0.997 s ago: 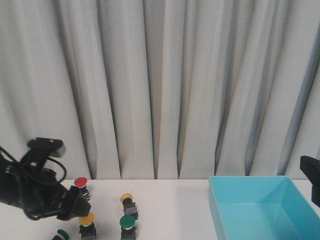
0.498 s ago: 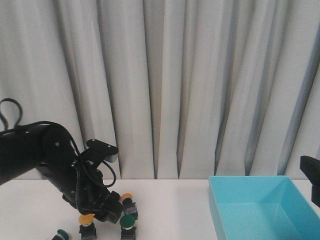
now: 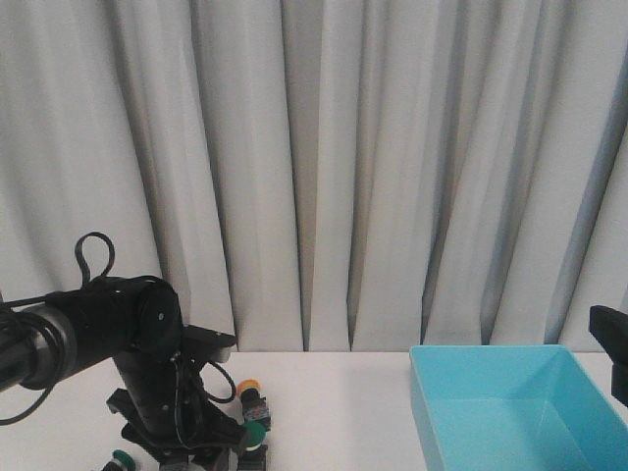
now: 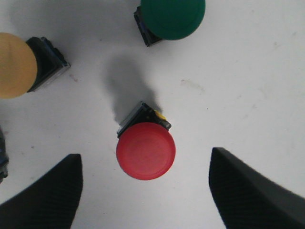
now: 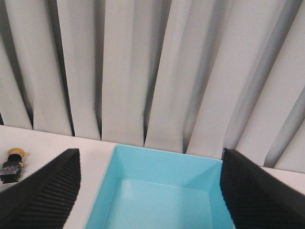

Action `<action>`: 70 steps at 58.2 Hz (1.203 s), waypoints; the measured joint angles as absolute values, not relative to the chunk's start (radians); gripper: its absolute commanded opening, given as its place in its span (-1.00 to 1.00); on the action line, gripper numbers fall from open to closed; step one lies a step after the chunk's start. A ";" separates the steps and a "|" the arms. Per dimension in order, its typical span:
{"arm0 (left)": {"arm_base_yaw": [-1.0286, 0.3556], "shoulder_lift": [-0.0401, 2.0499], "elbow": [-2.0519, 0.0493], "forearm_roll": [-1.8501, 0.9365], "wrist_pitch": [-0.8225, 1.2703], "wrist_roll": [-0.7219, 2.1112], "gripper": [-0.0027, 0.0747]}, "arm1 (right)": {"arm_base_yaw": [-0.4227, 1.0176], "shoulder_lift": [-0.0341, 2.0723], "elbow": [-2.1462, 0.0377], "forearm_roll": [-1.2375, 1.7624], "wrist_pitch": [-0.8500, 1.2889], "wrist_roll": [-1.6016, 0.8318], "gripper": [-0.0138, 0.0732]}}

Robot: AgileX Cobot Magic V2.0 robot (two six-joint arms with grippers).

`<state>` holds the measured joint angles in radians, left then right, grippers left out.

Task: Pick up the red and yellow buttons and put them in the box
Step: 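Lower the left gripper onto the red-capped button nearest the robot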

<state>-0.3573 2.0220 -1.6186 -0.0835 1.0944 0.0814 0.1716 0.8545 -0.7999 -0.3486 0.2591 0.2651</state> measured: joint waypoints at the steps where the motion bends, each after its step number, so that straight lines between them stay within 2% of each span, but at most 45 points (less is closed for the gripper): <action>1: -0.357 2.024 -1.619 -0.084 1.095 0.079 0.41 | 0.172 0.854 -0.800 -0.349 0.259 0.265 0.63; 56: -0.357 2.114 -1.620 -0.086 1.025 0.075 0.41 | 0.172 0.854 -0.800 -0.349 0.259 0.265 0.63; 70: -0.357 2.115 -1.620 -0.086 1.009 0.075 0.31 | 0.172 0.854 -0.800 -0.349 0.259 0.265 0.63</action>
